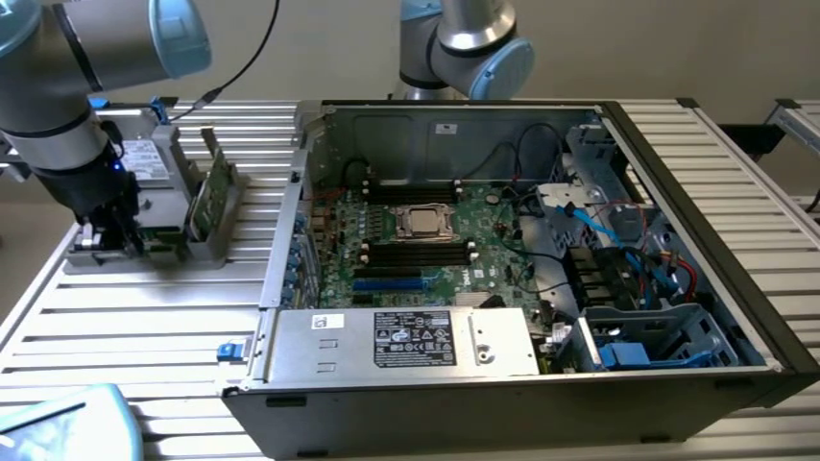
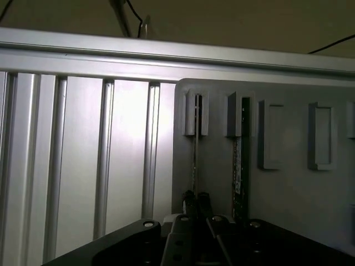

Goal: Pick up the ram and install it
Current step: 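Pick up the ram and move it above insertion slot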

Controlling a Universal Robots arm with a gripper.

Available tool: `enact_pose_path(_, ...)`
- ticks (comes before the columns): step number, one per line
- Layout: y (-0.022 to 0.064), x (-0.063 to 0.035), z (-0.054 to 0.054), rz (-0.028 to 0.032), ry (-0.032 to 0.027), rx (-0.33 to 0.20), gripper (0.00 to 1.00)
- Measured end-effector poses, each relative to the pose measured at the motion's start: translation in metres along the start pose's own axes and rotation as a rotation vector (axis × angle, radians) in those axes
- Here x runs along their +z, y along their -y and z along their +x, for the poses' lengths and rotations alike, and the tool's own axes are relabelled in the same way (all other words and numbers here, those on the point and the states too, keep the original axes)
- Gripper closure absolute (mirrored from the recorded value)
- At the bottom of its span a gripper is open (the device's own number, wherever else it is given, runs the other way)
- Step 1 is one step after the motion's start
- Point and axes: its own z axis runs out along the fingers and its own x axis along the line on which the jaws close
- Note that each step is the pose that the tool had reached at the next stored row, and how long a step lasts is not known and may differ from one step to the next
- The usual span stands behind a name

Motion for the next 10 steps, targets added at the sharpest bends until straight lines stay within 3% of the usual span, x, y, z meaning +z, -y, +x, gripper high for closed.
enact_pose_path(10,-0.0005,-0.0048,-0.0004,0.0005,0.0087,-0.001,0.87)
